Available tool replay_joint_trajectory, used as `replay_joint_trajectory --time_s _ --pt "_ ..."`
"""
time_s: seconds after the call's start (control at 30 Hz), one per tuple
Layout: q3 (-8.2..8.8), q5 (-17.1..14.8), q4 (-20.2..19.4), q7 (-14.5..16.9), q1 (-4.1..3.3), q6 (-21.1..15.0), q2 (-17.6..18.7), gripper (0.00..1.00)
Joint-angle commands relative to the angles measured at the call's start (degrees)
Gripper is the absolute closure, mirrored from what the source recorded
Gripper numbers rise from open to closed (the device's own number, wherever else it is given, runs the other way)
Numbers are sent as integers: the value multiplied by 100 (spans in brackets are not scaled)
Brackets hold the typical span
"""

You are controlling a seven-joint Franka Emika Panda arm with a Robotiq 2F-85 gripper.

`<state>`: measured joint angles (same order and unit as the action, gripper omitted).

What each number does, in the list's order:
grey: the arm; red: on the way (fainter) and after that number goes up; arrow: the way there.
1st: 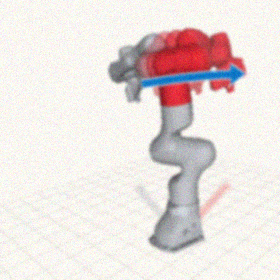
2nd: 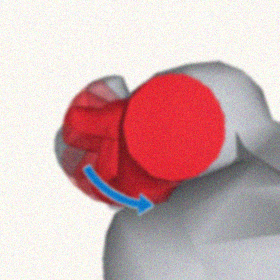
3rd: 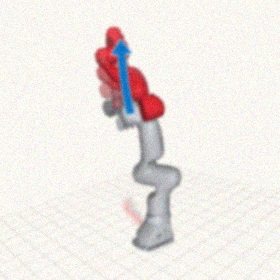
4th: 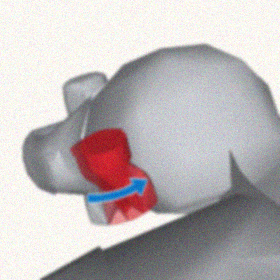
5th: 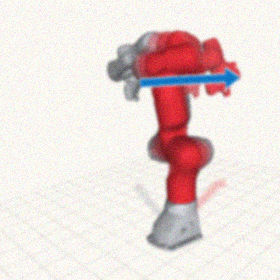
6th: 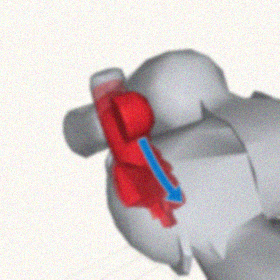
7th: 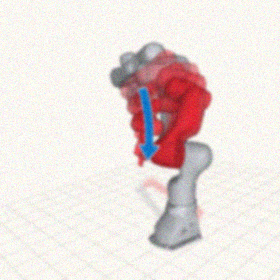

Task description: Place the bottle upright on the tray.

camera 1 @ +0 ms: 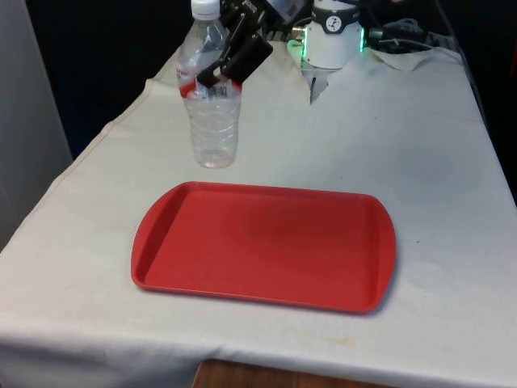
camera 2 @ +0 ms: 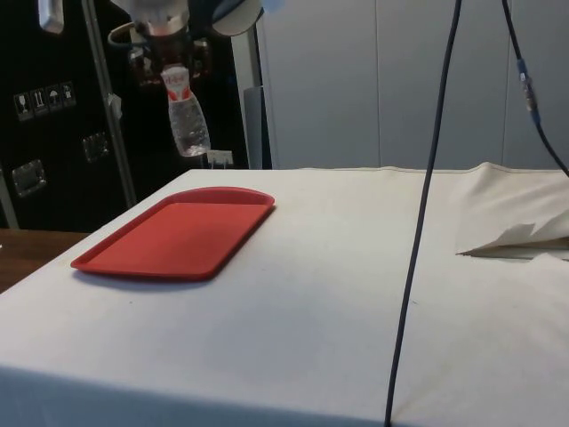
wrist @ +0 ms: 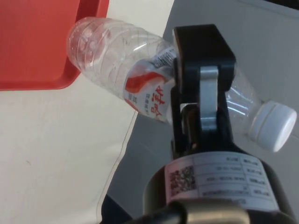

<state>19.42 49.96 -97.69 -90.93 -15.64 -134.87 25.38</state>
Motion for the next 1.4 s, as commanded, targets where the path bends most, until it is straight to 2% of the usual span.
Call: replay_joint_trajectory --time_s 0.0,0.1,0.13,0.17,0.4,0.43,0.47,0.7,0.73,0.77,0.93,1.37 --pt "17 97 11 -189 -40 0 0 67" --pt "-11 172 -29 -344 -46 6 -29 67" --pt "-46 103 0 -212 -6 29 0 67" --pt "-23 195 -46 -384 -46 11 -34 67" --pt "-149 521 -212 -882 -74 120 -86 67" --pt "-189 447 -189 -773 -17 143 -63 67" --pt "-166 584 -229 -951 -69 143 -86 67" --pt "-332 922 -309 -1392 -63 315 -34 67" --pt "-395 922 -327 -1381 -17 355 -40 67" --pt "-378 1003 -327 -1524 -57 350 -11 67" --pt "-487 1134 -332 -1816 -29 424 109 67" --pt "-539 1134 -315 -1862 -23 527 166 67"
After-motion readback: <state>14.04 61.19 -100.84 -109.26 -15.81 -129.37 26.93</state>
